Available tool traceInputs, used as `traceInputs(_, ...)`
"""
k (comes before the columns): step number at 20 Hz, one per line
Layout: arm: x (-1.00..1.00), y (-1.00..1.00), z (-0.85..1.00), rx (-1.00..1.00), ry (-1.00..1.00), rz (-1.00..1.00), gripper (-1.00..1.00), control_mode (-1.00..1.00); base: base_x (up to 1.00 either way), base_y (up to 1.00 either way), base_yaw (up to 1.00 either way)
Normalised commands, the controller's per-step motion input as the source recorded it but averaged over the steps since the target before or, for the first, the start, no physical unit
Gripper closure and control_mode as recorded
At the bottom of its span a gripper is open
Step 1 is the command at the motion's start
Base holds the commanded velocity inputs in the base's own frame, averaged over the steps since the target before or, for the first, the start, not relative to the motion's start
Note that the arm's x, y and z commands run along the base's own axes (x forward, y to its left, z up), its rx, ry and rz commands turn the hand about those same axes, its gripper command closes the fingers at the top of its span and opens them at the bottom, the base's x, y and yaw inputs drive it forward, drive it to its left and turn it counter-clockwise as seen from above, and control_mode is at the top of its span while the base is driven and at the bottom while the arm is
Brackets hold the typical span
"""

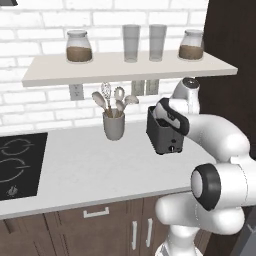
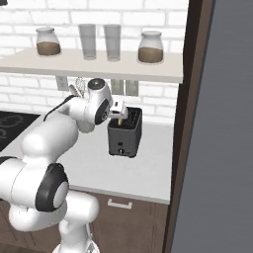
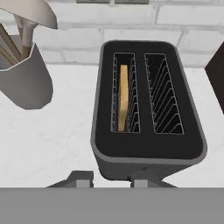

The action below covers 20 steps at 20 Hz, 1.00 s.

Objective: Start the toaster. Once the lever pops up, take the bread to the plate on the dining counter.

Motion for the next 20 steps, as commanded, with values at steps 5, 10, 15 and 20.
traceInputs(5, -0.04, 0.01, 0.00, 0.00, -0.20, 0.01, -1.00, -1.00, 0.00, 0.00, 0.00)
traceInputs(10, 0.00, -0.03, -0.21, 0.00, -0.26, 0.00, -1.00, -1.00, 0.00, 0.00, 0.00)
traceInputs(15, 0.04, 0.00, -0.11, 0.00, -0.14, 0.00, -1.00, -1.00, 0.00, 0.00, 0.00)
traceInputs(20, 0.41, 0.00, 0.00, 0.00, 0.00, 0.00, -1.00, -1.00, 0.00, 0.00, 0.00)
